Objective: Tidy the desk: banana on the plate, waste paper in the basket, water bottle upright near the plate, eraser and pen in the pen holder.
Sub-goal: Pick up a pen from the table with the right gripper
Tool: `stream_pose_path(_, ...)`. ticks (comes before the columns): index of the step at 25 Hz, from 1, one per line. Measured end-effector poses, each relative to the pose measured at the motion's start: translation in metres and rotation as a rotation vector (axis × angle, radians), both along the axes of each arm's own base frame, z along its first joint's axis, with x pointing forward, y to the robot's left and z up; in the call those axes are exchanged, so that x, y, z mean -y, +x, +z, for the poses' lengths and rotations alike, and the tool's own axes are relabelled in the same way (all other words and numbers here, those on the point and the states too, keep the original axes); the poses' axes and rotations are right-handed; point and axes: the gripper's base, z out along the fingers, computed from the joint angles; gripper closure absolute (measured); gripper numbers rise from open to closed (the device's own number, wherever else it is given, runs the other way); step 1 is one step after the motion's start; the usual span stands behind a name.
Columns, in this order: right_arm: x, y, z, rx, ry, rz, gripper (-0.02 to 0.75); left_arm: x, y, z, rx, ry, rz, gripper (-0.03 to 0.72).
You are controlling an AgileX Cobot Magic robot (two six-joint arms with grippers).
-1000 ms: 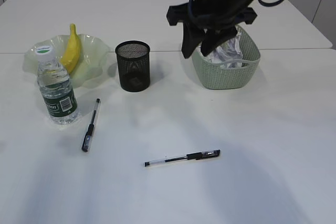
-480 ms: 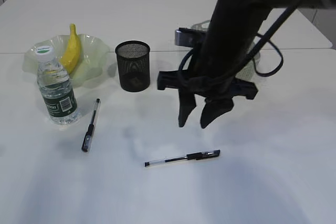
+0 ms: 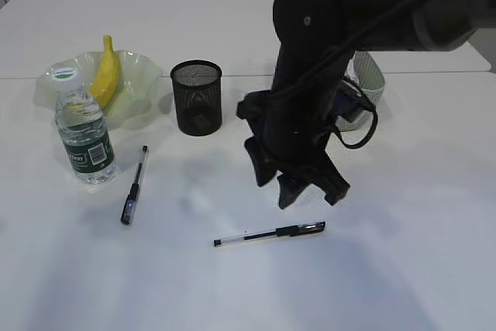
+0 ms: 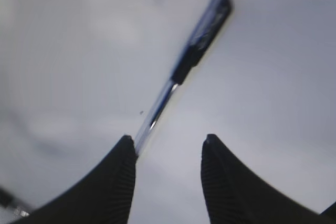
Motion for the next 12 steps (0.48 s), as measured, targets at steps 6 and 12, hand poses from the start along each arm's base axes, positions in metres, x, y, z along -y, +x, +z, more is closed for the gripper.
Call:
stream_pose_path(6,0.006,0.0,-0.008,-0.045,-0.071,-0.213,0.425,0.0,0.0,0.0,-0.001,0.0,0.0,0.235)
stream_pose_path(12,-0.013,-0.012,-0.023,-0.11,-0.093,-0.392,0.425,0.0,0.0,0.0,-0.001,0.0,0.0,0.235)
